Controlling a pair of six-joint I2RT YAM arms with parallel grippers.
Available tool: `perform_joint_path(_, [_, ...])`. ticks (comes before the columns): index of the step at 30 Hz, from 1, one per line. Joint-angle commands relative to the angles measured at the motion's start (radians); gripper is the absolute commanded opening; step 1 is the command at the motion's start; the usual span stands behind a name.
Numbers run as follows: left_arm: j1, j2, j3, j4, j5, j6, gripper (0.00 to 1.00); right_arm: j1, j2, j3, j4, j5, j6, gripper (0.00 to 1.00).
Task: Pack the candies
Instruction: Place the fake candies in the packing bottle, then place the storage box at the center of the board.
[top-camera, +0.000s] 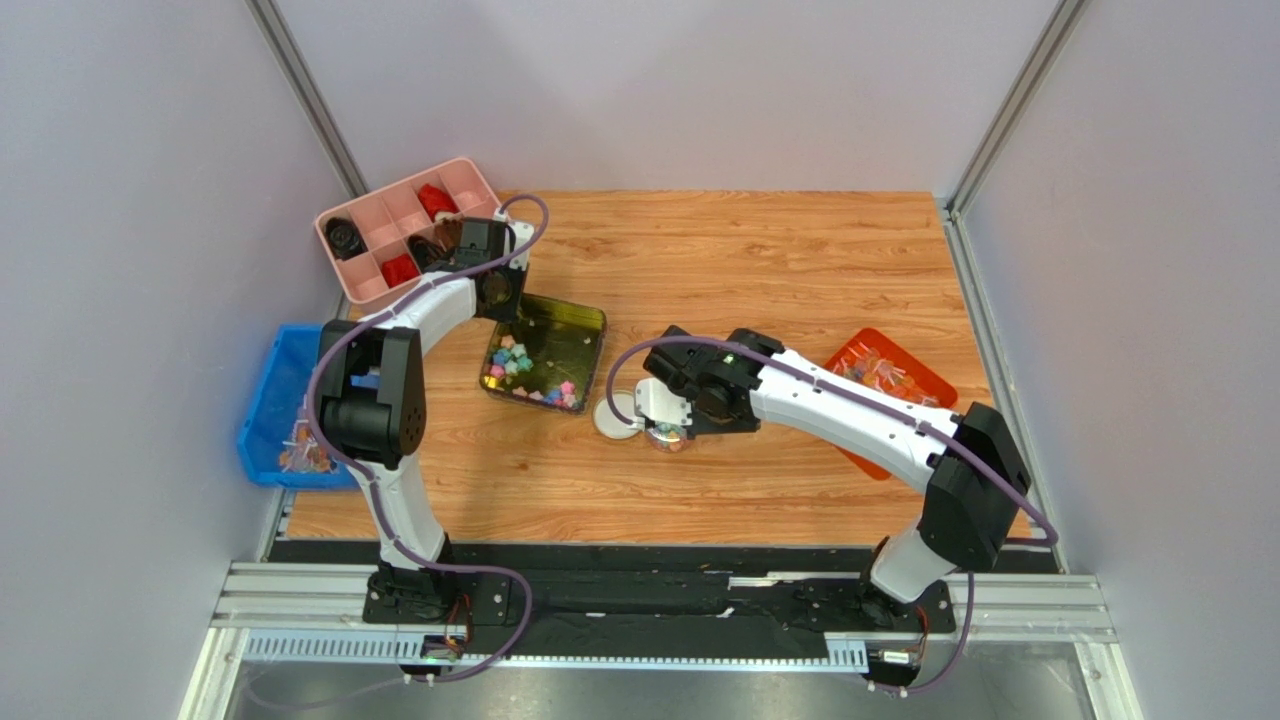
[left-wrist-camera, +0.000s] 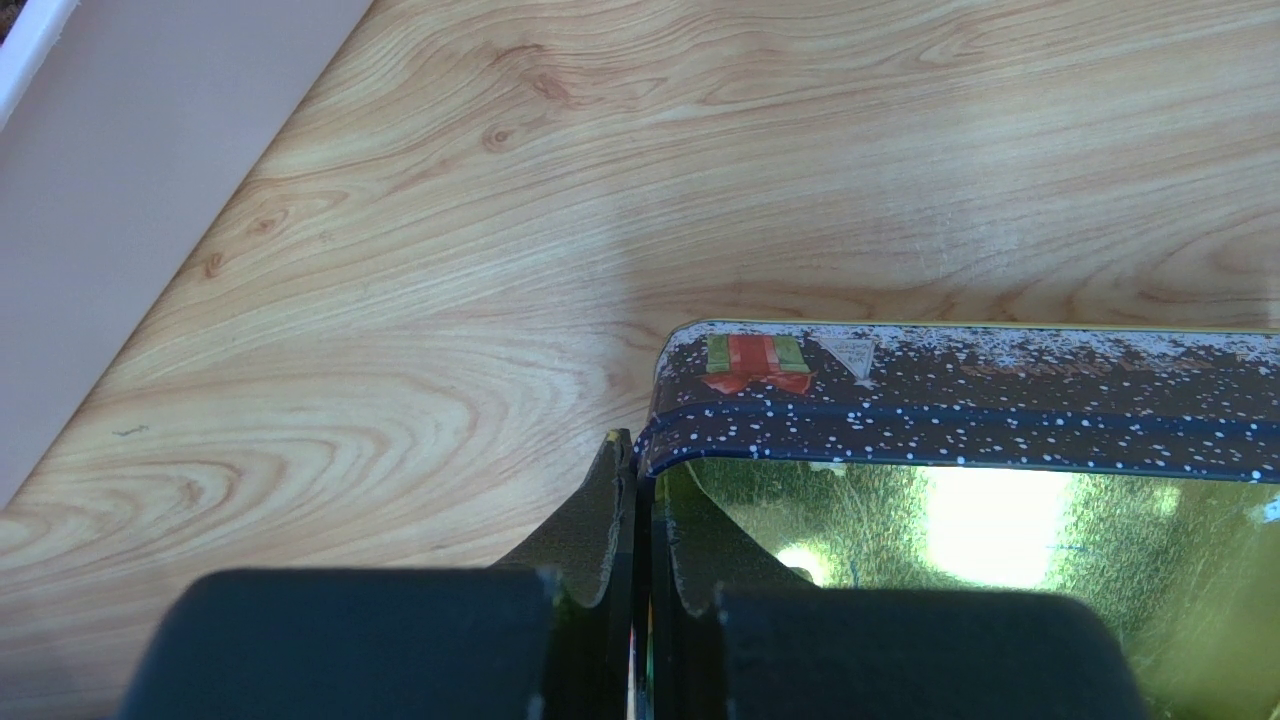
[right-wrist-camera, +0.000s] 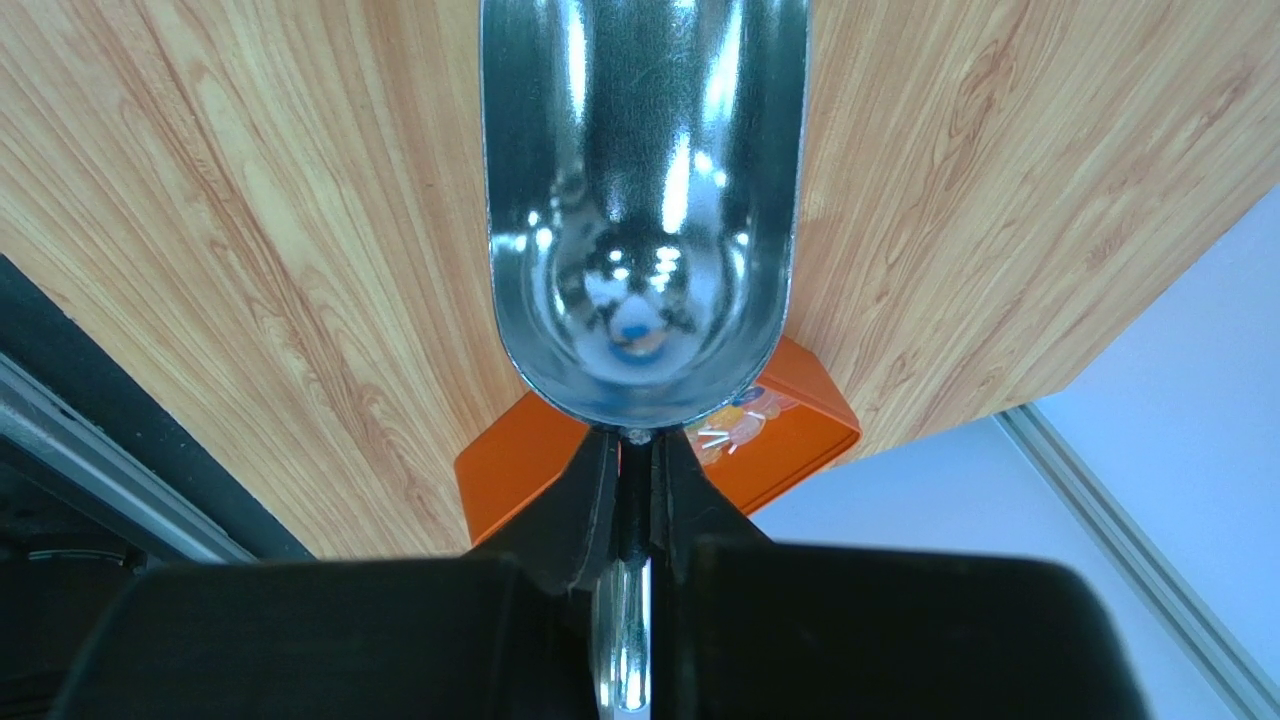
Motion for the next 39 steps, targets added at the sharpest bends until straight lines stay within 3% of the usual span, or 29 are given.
perform_joint_path(1, [0.005,-0.010,0.048,0.007,0.000,0.007,0.00,0.017,0.013,0.047,0.019,0.016,-0.009,0.00])
perform_joint_path(14, [0.005,-0.010,0.048,0.007,0.000,0.009,0.00,-0.012,0.005,0.113,0.131,0.096,-0.045,0.00])
perform_joint_path(31, [0.005,-0.011,0.048,0.007,0.000,0.009,0.00,-0.014,0.016,-0.071,0.111,0.048,-0.005,0.00])
perform_joint_path(39, [0.005,-0.010,0.046,0.005,0.000,0.009,0.00,-0.020,-0.036,0.045,0.122,0.025,-0.006,0.00])
